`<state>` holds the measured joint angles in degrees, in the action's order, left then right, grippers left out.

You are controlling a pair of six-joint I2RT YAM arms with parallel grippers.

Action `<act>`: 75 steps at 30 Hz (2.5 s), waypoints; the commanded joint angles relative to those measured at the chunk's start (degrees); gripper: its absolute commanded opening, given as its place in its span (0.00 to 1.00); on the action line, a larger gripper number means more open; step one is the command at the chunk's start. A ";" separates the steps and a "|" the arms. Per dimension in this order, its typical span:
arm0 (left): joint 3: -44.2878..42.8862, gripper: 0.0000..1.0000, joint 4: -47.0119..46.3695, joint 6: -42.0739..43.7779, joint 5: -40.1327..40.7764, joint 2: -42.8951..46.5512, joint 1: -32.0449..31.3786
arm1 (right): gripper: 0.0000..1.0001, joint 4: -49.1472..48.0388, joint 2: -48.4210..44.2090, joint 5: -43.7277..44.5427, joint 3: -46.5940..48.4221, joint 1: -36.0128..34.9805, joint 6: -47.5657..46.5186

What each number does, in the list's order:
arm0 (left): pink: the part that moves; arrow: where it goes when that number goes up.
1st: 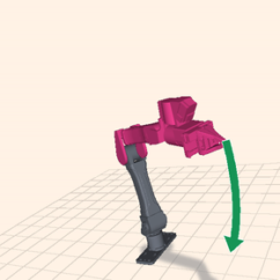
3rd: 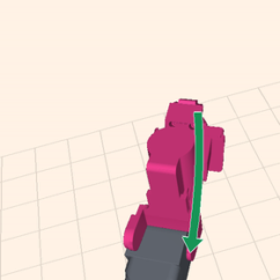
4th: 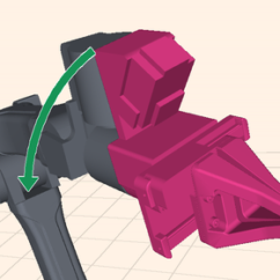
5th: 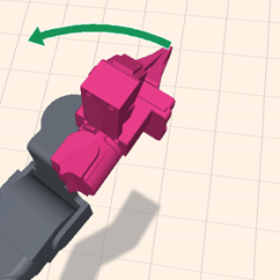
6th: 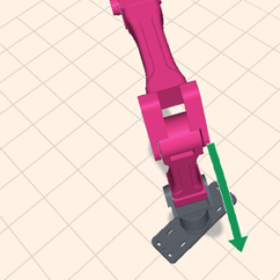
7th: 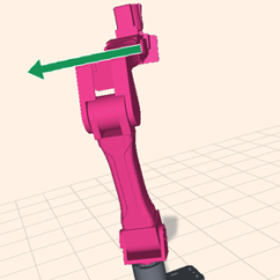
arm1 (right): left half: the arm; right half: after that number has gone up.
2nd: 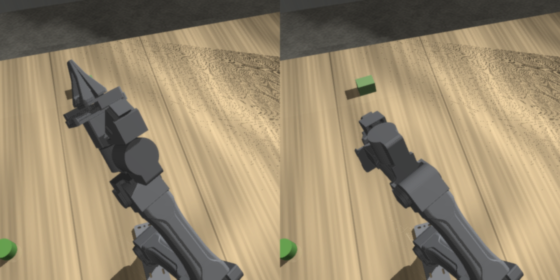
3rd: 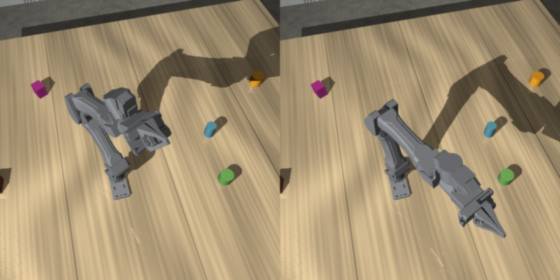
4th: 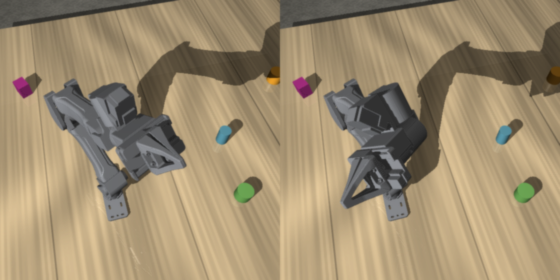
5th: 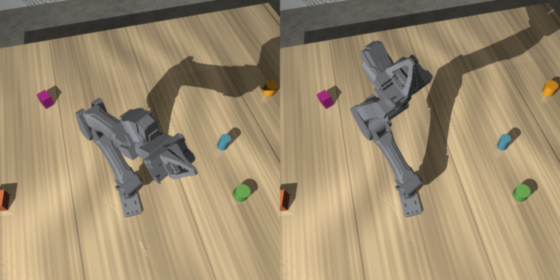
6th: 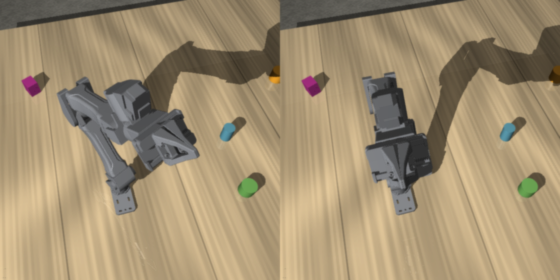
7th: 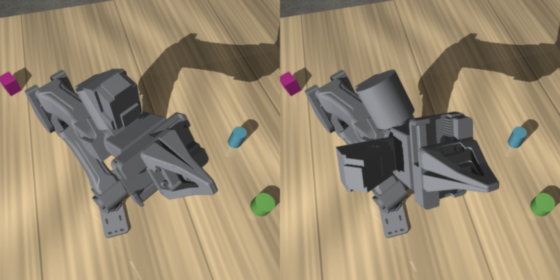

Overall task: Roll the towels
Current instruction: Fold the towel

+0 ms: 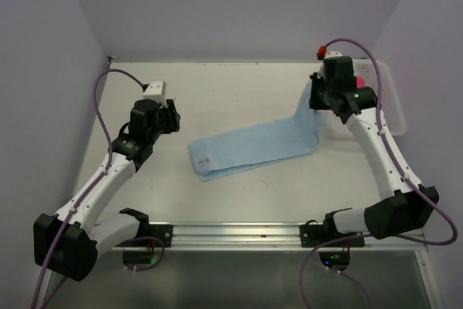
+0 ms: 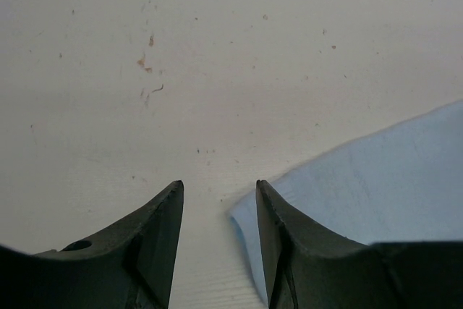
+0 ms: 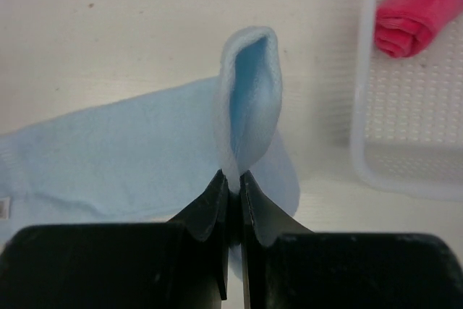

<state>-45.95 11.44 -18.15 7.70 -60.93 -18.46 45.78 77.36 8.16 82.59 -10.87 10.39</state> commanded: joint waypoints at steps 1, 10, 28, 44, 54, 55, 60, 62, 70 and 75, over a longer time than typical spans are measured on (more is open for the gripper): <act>-0.01 0.49 -2.92 1.63 -0.15 1.86 0.44 | 0.00 -1.12 2.34 -5.60 1.79 -5.99 1.82; 0.08 0.51 -2.13 1.37 2.05 2.83 1.05 | 0.00 -4.29 11.22 -11.23 3.80 -21.11 11.13; 0.25 0.54 -1.60 1.19 0.56 3.62 2.20 | 0.00 -9.57 29.77 -14.49 13.65 -35.44 19.05; 0.52 0.55 -1.60 0.66 0.47 4.32 2.20 | 0.00 -13.96 39.44 -18.80 16.28 -38.17 23.53; 0.69 0.55 -1.60 0.66 0.64 4.68 2.20 | 0.00 -12.91 40.76 -17.30 18.75 -40.10 23.71; 0.60 0.55 -1.60 0.66 0.82 4.76 2.20 | 0.00 -12.82 40.68 -17.22 18.75 -40.19 23.80; 0.69 0.55 -1.60 0.57 0.91 4.85 2.20 | 0.00 -12.03 39.45 -15.81 19.10 -40.28 23.89; 0.69 0.55 -1.60 0.57 0.82 4.94 2.11 | 0.00 -11.42 38.48 -15.37 19.71 -40.37 23.88; 0.69 0.55 -1.60 0.57 0.73 4.85 2.20 | 0.00 -10.80 36.63 -14.32 21.91 -40.72 24.06; 0.69 0.55 -1.69 0.57 0.65 4.85 2.20 | 0.00 -11.41 38.83 -15.63 21.57 -40.89 24.67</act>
<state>-45.71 11.60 -18.22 8.47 -57.08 -16.62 34.94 117.78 -6.90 102.32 -51.20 33.69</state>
